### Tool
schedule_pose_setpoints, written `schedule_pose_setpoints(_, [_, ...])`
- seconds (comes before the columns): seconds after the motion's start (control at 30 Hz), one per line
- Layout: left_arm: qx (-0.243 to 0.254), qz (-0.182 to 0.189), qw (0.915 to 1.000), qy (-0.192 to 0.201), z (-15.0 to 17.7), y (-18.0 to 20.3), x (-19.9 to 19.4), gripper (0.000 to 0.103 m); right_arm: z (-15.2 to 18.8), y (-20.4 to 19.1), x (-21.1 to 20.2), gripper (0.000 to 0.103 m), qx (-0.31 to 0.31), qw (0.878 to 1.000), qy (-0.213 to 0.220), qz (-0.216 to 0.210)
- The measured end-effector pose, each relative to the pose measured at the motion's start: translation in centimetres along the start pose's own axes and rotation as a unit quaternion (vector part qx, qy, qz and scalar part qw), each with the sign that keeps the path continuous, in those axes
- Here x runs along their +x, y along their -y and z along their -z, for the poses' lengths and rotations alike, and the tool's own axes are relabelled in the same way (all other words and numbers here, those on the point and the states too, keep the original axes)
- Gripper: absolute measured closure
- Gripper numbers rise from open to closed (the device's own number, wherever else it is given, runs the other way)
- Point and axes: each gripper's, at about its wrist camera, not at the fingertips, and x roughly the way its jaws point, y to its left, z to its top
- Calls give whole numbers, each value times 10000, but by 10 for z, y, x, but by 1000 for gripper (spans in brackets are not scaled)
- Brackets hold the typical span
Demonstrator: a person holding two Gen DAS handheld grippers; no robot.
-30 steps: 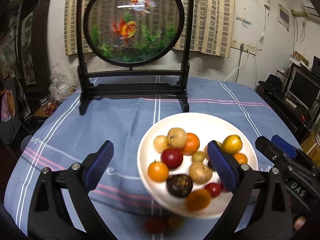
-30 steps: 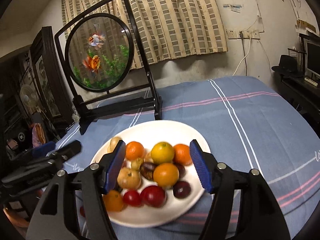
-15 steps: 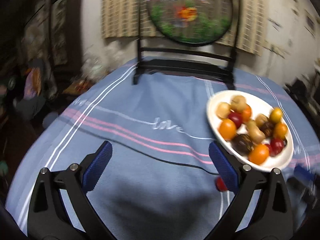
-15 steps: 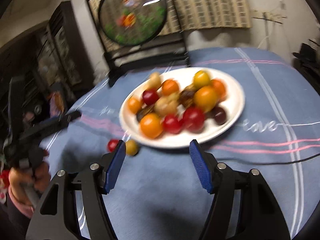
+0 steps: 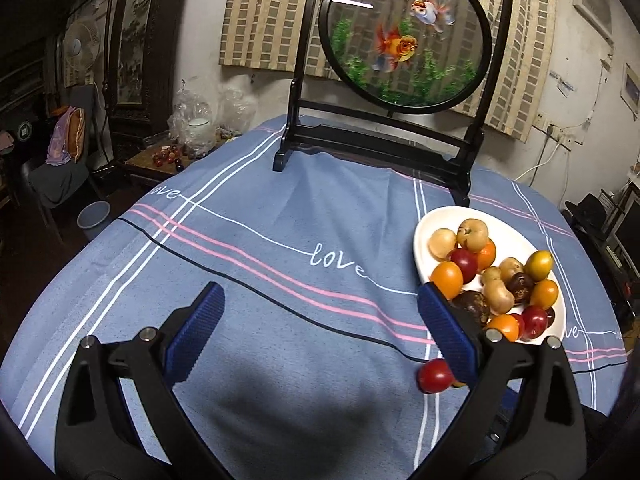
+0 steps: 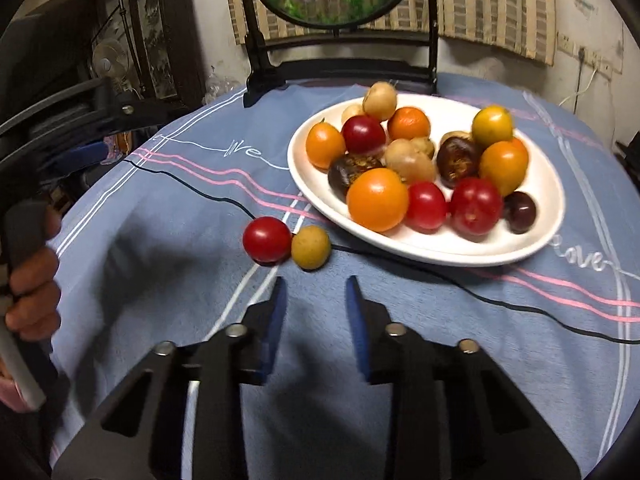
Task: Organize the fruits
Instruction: 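Grasp the last yellow-green fruit with the right tool while the left tool grasps the red tomato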
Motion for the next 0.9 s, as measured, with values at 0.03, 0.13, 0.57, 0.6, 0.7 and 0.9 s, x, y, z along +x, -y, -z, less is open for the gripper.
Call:
schedule_pose_setpoints(0.03, [-6, 14, 10000, -9, 0, 0, 0, 4, -2, -1, 4, 74, 21, 10000, -56, -5])
schedule_pose_setpoints(0.13, [-23, 51, 10000, -63, 1, 0, 1, 4, -8, -2, 12, 74, 124, 9999, -98, -38])
schedule_pose_setpoints(0.57, [-3, 37, 9999, -138, 3, 1, 3, 4, -25, -2, 32, 75, 299, 9994, -182, 84])
schedule_pose_setpoints(0.6, [-3, 30, 9999, -147, 2, 1, 4, 4, -26, -2, 34, 75, 292, 9993, -211, 74])
schedule_pose_setpoints(0.7, [-14, 6, 9999, -168, 2, 0, 5, 4, -27, -7, 40, 76, 192, 9992, -341, 107])
schedule_pose_setpoints(0.9, [-5, -22, 9998, -177, 2, 0, 7, 4, -28, -8, 38, 77, 141, 9992, -313, 186])
